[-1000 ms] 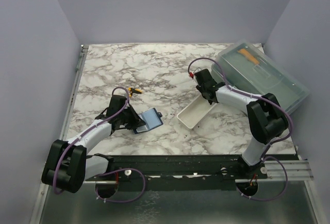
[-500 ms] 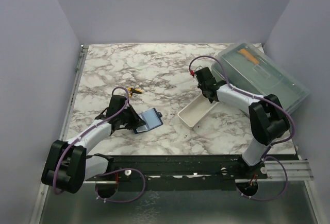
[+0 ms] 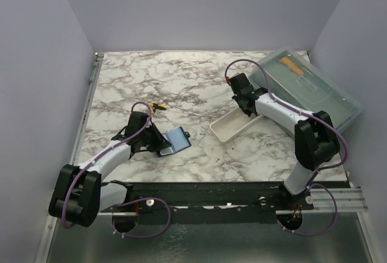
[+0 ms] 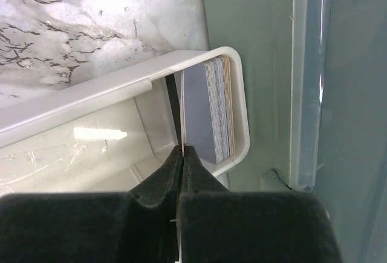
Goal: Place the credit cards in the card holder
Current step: Pick up the credit card from the storage box.
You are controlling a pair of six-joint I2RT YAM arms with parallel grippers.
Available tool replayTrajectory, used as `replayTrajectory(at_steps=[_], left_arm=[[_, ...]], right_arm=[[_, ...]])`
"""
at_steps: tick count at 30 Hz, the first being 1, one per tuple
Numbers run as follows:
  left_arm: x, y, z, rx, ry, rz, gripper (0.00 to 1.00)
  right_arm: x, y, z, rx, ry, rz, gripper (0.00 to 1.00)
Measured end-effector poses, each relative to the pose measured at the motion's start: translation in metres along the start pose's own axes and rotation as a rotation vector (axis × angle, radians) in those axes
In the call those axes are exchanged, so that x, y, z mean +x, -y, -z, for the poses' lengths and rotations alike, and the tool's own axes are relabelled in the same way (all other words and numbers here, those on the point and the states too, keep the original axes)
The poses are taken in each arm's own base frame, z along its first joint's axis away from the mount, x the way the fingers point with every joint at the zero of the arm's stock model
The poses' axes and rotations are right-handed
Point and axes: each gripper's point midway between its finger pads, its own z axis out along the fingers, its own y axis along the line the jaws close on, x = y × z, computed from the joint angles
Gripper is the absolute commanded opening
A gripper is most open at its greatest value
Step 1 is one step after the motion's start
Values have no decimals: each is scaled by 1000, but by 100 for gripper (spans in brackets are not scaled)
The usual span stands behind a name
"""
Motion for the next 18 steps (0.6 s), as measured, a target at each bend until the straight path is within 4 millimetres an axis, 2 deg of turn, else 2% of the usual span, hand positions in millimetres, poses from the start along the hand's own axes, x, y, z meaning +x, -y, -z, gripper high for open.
replayTrajectory(at_steps=[9, 18], left_arm=[[2, 2, 0, 9, -10, 3, 9], [1, 3, 1, 10, -13, 5, 11]], right_arm=[[-3, 2, 3, -3, 11, -14, 1], [-8, 14, 9, 35, 26, 15, 0]])
